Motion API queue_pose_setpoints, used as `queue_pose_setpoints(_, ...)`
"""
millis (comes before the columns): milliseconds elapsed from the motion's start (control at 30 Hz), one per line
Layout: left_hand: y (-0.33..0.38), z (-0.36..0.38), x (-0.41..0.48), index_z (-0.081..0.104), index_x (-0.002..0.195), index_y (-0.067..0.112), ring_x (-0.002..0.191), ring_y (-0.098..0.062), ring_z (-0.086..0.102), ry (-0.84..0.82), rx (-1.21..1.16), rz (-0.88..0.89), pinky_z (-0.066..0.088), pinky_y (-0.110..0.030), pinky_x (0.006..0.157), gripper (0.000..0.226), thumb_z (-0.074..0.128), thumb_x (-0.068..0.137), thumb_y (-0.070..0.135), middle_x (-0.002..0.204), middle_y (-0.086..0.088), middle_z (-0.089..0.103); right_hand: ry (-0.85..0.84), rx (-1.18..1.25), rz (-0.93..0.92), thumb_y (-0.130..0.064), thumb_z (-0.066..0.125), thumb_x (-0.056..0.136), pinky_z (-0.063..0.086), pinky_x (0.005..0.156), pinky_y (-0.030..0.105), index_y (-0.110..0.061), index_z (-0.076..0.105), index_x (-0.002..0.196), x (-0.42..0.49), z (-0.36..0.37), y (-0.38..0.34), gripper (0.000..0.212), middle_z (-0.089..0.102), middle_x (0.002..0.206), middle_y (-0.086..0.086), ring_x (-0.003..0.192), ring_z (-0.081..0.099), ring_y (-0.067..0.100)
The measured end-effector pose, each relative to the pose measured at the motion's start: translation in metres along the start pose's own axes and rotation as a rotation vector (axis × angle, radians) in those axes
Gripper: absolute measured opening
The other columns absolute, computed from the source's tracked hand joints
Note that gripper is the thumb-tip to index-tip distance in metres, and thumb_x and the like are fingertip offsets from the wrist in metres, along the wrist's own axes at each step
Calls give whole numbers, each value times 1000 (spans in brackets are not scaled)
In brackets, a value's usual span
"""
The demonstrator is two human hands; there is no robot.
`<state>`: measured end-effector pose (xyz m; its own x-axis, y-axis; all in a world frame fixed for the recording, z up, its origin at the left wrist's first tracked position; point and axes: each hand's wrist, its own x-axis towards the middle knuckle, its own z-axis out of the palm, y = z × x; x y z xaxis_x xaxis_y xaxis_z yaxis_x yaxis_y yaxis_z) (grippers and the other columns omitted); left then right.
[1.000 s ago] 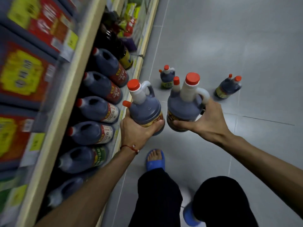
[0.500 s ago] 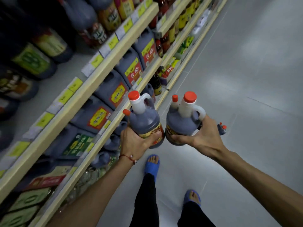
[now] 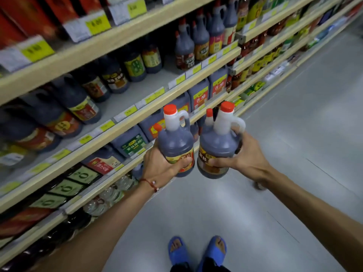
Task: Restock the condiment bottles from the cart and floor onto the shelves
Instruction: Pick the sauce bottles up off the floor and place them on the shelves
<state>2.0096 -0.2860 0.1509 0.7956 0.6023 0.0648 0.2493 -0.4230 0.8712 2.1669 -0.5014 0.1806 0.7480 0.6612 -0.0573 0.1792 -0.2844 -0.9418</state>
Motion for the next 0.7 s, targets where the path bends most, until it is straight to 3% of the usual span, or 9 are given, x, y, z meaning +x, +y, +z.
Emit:
queue_pose_setpoints(100, -1, -31, -8, 63, 130, 22, 110, -7, 69, 20, -20, 2, 61, -41, 86, 85, 82, 64, 72, 120, 10, 73, -55, -13, -11, -19, 101, 61, 54, 77, 9, -26, 61, 129, 2, 22, -22, 80, 72, 117, -18, 101, 69, -5)
queue_pose_setpoints(233, -3, -71, -14, 63, 127, 19, 106, -3, 70, 79, -21, 3, 60, -25, 83, 85, 81, 63, 72, 116, 9, 74, -106, -39, -16, -18, 100, 62, 59, 82, 18, -22, 62, 130, 10, 51, -44, 78, 74, 117, -13, 104, 71, 2)
queue_pose_setpoints(467, -18, -111, -2, 58, 130, 21, 116, -7, 67, 204, -87, -28, 59, -43, 92, 87, 90, 60, 61, 125, 10, 70, -83, -2, -76, -29, 102, 55, 62, 94, 42, -21, 65, 128, 32, 87, -71, 82, 75, 120, -7, 108, 73, 12)
queue_pose_setpoints(567, -15, -115, 6, 59, 124, 22, 107, -2, 68, 261, -84, -81, 60, -40, 86, 79, 94, 59, 53, 117, 13, 72, -80, 26, -80, -41, 101, 50, 60, 96, 48, -19, 64, 128, 49, 97, -71, 89, 75, 122, -3, 113, 72, 17)
queue_pose_setpoints(700, -20, -109, 28, 58, 123, 25, 106, -1, 68, 332, -48, -155, 59, -37, 85, 79, 97, 58, 45, 116, 16, 71, -152, -22, -107, -37, 102, 51, 61, 95, 46, -18, 63, 129, 92, 101, -66, 89, 74, 121, -3, 110, 72, 14)
